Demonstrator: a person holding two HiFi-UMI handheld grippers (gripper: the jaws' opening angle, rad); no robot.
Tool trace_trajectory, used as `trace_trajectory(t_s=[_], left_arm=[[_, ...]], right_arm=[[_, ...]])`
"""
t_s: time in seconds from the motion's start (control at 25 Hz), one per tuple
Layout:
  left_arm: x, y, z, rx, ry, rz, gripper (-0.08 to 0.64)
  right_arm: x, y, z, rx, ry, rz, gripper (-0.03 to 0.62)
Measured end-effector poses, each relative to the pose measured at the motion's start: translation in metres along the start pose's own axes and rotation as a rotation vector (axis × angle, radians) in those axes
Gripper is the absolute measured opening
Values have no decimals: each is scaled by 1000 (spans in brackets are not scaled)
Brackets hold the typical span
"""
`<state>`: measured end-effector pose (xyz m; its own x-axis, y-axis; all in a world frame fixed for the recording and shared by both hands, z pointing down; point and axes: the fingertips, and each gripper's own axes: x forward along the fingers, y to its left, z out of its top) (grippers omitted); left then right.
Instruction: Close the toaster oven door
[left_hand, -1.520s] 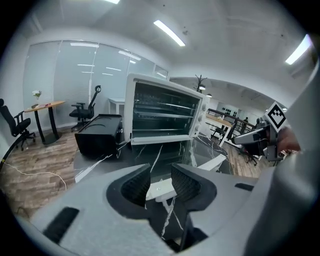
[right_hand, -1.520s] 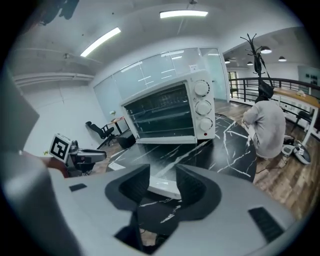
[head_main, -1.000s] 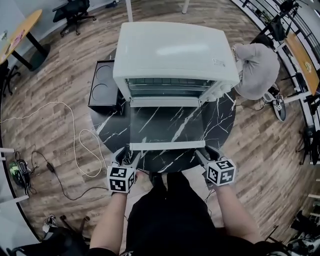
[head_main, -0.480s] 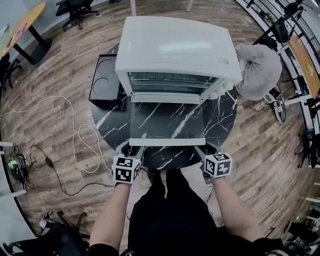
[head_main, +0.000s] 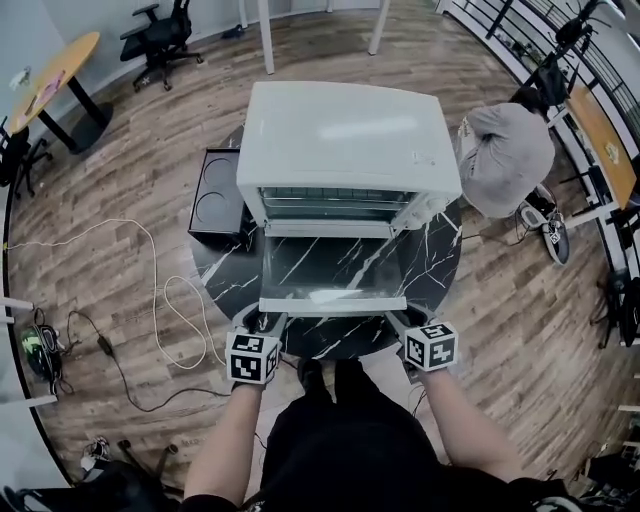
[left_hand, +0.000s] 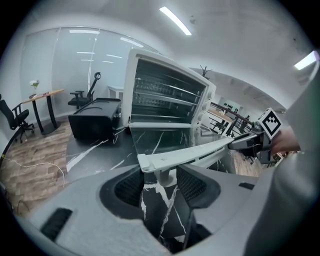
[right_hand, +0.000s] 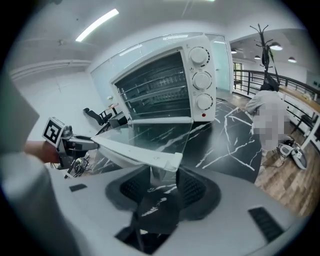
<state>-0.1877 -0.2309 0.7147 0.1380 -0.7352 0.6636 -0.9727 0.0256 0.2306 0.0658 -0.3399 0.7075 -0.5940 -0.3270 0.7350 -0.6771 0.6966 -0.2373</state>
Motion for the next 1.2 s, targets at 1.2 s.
trace_trajectory(t_s=[1.2], left_arm=[[-34, 0, 185, 80, -257, 97, 114]], right_arm=[[-49, 4, 181, -12, -304, 135, 120]])
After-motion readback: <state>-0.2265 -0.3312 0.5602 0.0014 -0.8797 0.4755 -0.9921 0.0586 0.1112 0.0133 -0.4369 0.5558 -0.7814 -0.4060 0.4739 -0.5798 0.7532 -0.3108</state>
